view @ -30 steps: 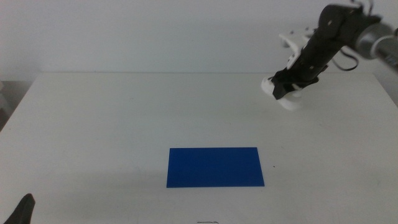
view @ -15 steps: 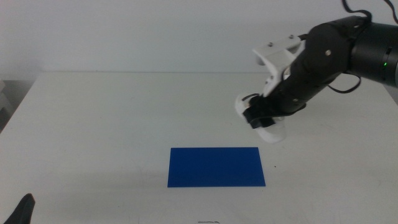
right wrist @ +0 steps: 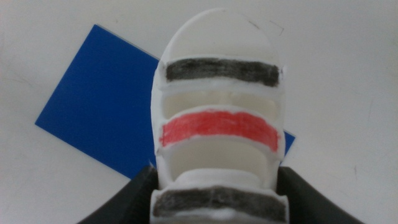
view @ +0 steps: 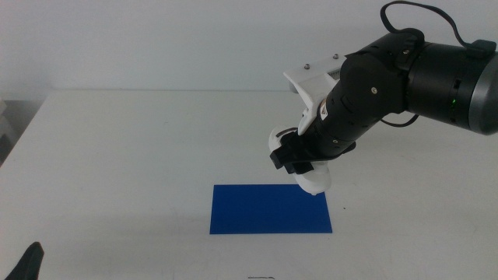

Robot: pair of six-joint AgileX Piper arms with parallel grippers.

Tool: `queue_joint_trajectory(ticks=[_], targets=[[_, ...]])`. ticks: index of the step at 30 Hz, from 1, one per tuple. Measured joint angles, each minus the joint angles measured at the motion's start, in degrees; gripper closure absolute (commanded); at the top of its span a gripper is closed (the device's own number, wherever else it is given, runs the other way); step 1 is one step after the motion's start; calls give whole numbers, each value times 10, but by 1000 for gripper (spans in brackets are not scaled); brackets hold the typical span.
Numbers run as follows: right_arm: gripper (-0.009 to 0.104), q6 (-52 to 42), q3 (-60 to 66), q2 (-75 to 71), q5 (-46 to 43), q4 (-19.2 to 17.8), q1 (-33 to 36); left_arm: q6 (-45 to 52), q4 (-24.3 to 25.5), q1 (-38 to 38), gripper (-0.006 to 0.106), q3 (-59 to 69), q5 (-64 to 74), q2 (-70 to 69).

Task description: Use one arm to grab the shoe from the table and place it on the mat.

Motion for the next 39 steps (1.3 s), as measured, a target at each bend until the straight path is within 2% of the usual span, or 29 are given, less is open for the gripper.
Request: queue_joint_trajectory(ticks=[8,16,20,25,30,35,39], targets=[[96,-16,0,1,-9,-13,0,0,0,0,7,0,0,0],[96,-192,0,4,-57,-9,0,0,0,0,7,0,0,0],[96,-314,0,6,-65,5,0,0,0,0,7,0,0,0],[96,-500,0,8,-57,35,0,0,0,0,7,0,0,0],[96,-691,0,19,-29,101,0,0,0,0,7,0,0,0],[96,-725,0,39,-28,162,0,0,0,0,7,0,0,0],[96,-724,0,58,-29,181,0,0,0,0,7,0,0,0]])
